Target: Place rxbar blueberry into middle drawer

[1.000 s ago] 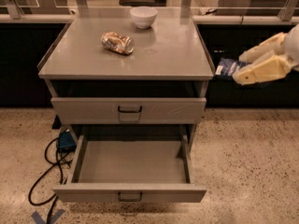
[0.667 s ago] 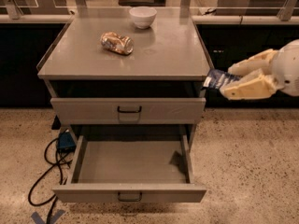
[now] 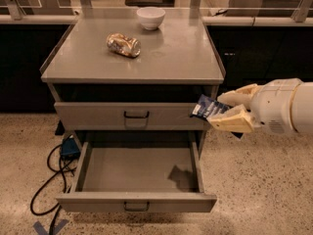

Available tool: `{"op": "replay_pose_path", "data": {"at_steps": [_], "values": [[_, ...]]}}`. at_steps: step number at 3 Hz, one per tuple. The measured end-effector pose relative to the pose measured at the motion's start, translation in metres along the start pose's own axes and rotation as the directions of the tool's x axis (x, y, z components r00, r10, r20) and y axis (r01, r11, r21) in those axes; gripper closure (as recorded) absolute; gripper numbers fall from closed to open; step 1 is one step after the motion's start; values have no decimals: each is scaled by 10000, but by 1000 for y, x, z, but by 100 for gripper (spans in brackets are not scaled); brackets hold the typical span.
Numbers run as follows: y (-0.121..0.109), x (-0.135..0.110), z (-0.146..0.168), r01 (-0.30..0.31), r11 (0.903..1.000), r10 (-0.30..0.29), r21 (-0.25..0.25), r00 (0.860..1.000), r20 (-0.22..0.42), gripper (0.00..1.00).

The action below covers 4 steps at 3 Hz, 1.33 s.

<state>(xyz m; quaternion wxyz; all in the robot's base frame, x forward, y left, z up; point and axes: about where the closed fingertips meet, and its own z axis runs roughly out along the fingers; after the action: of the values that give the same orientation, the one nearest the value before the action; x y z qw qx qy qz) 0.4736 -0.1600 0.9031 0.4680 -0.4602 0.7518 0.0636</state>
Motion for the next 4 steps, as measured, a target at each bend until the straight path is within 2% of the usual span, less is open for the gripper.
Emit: {"op": "replay_pose_path", "data": {"at_steps": [1,2,3,4], "values": [[15,19,23,95,9998,-100,-166,9994,-321,100],[54,71,87,-121,9965,60,-831,9973,-738,100],[112,141,161,-551,9849,315,-1640,9892,-1429,100],[155,220,197,-555,9820,72,-1808,9663,-2574,100]]}}
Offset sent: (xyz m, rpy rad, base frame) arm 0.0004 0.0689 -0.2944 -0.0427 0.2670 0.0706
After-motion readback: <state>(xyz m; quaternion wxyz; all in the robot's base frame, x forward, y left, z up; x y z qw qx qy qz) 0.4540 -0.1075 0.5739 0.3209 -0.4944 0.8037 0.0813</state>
